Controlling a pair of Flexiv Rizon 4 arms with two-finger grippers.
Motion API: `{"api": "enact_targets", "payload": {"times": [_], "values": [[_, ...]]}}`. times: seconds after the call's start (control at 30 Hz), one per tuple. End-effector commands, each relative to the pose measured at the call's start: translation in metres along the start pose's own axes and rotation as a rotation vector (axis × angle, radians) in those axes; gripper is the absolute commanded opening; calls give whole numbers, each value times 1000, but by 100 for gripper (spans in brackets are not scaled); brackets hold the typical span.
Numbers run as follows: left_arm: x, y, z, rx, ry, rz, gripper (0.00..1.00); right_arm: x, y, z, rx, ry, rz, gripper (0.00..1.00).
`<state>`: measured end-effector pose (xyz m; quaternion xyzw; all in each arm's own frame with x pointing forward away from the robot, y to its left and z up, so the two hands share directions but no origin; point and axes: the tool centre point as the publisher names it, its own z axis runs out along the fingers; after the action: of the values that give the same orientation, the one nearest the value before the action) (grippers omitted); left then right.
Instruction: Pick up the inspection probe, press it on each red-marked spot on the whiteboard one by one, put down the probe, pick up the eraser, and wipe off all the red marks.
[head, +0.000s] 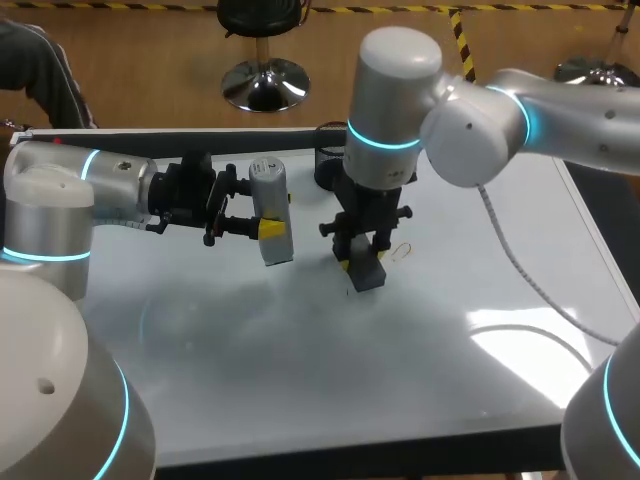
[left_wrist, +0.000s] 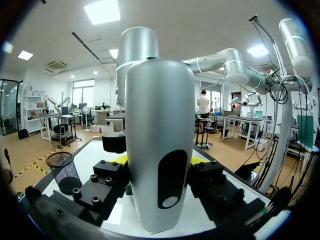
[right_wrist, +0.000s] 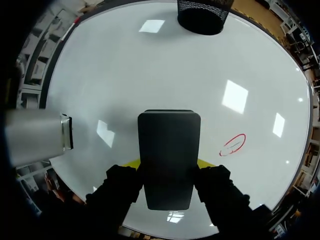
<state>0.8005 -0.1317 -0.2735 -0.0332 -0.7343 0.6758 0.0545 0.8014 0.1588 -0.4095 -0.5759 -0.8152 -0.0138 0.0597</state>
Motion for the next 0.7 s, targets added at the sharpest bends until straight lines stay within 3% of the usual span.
{"api": "enact_targets", "payload": {"times": [0.03,0.7], "values": [[1,-1,0,1,-3,2,0,-5,1,6,0,17,2,0],[1,-1,0,1,-3,2,0,-39,-3,13,27,18,56,0]]}}
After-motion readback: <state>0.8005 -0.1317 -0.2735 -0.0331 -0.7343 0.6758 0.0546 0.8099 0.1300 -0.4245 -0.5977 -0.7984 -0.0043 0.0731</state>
